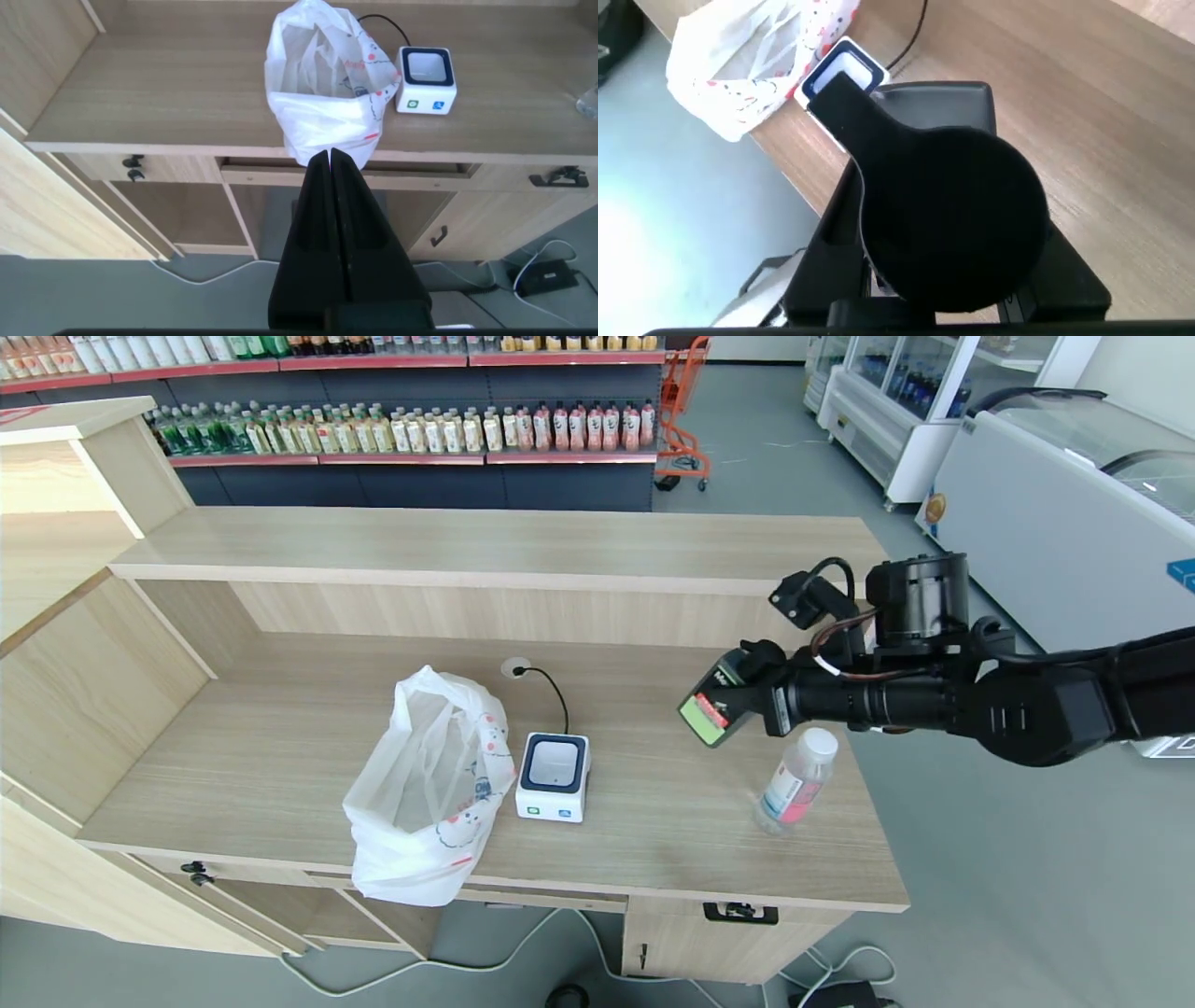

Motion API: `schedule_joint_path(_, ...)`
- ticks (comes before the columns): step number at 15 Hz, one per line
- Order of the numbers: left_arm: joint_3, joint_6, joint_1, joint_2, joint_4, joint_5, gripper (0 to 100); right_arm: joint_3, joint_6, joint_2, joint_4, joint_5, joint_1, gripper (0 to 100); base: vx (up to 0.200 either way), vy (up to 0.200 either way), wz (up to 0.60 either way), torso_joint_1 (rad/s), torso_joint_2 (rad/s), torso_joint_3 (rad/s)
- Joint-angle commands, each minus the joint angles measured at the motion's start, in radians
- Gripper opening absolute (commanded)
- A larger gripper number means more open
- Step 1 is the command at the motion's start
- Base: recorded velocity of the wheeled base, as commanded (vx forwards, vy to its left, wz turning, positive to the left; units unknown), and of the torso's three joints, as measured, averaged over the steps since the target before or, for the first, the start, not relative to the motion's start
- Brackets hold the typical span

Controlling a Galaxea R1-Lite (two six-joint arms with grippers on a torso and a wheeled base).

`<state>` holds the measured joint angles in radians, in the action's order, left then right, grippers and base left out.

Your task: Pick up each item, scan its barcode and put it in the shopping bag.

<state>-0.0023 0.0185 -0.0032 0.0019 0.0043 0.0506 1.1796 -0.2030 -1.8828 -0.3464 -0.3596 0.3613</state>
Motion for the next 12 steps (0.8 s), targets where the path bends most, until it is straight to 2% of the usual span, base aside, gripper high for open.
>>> schedule_joint_path(1, -0.001, 0.0, 0.0, 0.0, 0.0, 0.0, 0, -0.021, 0.028, 0.083, -0.003, 0.002, -0.045, 0, 0.0, 0.0, 0.0, 0.0, 0.0, 0.0)
schedule_joint_path(4, -0.001, 0.0, 0.0, 0.0, 0.0, 0.0, 0, -0.069, 0.068, 0.156, -0.006, 0.001, -0.064, 0, 0.0, 0.0, 0.0, 0.0, 0.0, 0.0)
schedule_joint_path(7, 0.001, 0.0, 0.0, 0.0, 0.0, 0.0, 0, -0.086, 0.04, 0.24, -0.028, -0.035, -0.064, 0, 0.0, 0.0, 0.0, 0.0, 0.0, 0.0)
schedule_joint_path(9, -0.001, 0.0, 0.0, 0.0, 0.0, 0.0, 0, -0.074, -0.036, 0.337, -0.094, -0.041, -0.067, 0, 0.0, 0.0, 0.0, 0.0, 0.0, 0.0)
schedule_joint_path(11, 0.001, 0.0, 0.0, 0.0, 0.0, 0.0, 0, -0.086, -0.134, 0.456, -0.103, -0.07, -0.065, 0, 0.0, 0.0, 0.0, 0.0, 0.0, 0.0)
schedule_joint_path(12, -0.001, 0.0, 0.0, 0.0, 0.0, 0.0, 0, -0.147, -0.292, 0.528, -0.1, -0.082, -0.062, 0, 0.0, 0.0, 0.0, 0.0, 0.0, 0.0)
